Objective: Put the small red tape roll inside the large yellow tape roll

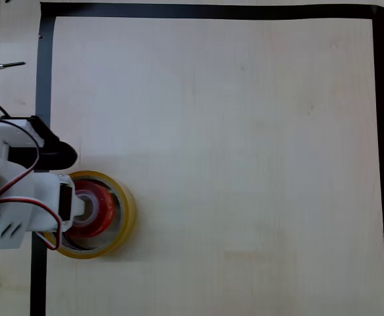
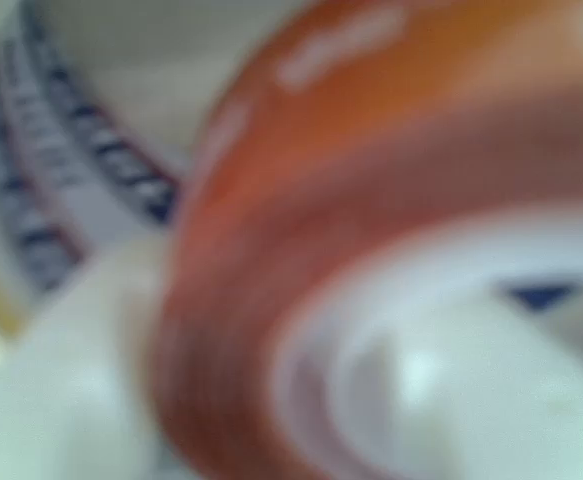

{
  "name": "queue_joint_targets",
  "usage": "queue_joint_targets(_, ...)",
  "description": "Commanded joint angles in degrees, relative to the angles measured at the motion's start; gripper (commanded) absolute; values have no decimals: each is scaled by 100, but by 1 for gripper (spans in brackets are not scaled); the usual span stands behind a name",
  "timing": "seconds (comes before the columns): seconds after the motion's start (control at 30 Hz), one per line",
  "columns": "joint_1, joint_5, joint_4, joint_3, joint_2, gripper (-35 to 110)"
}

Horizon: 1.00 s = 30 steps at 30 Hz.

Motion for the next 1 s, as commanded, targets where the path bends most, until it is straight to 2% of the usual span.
queue_joint_targets(0.0, -18, -105, 158, -9, 554, 0)
queue_joint_targets(0.1, 26, -132, 237, 26, 519, 0)
queue_joint_targets(0.33, 114, -141, 246, 149, 501, 16)
queue_joint_targets(0.5, 105, -141, 246, 158, 501, 18)
queue_joint_targets(0.7, 44, -141, 316, 114, 598, 18)
queue_joint_targets(0.73, 35, -141, 378, 35, 703, 16)
queue_joint_targets(0.8, -18, -141, 659, -246, 984, 3)
queue_joint_targets(0.9, -387, -141, 1362, -475, 1863, 0)
queue_joint_targets(0.97, -835, -97, 1538, -53, 2892, 0)
